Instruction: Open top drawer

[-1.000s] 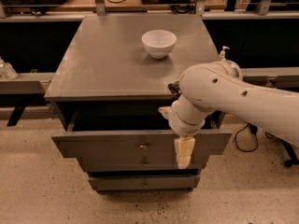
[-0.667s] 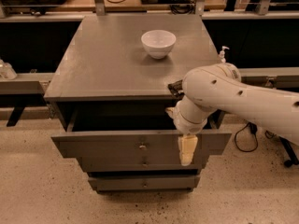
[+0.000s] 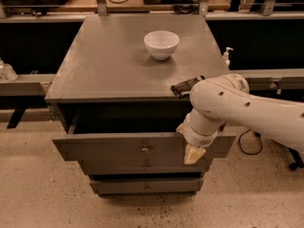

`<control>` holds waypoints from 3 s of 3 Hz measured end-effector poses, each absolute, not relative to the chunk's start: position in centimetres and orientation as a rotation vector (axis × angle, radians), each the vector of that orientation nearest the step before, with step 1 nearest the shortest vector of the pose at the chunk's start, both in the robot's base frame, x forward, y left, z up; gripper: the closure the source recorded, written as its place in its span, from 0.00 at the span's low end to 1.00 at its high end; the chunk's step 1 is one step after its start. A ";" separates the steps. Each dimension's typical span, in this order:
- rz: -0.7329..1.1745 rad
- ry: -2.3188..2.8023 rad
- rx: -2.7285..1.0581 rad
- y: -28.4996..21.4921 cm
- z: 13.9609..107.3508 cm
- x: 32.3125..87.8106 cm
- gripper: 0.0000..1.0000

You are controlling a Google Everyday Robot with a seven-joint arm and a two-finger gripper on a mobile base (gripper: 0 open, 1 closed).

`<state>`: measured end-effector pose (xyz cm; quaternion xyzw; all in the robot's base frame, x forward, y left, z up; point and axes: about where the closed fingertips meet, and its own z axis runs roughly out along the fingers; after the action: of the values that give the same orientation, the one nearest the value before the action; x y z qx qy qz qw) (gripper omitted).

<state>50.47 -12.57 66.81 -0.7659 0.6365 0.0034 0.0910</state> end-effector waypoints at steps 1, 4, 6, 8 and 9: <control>0.024 1.877 -2.263 -13.0 67.7 48.7 0.70; -0.129 1.667 -2.226 -10.4 75.4 44.1 1.00; -0.213 1.592 -2.221 -8.0 76.4 47.5 1.00; -0.071 1.845 -2.156 -11.8 69.5 53.9 1.00; -0.020 1.932 -2.155 -13.0 66.9 54.1 1.00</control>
Offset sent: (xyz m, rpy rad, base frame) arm -0.0614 0.0122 0.0691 0.0675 -0.0863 0.0811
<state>54.09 -13.01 66.89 -0.7388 0.6625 -0.0067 0.1232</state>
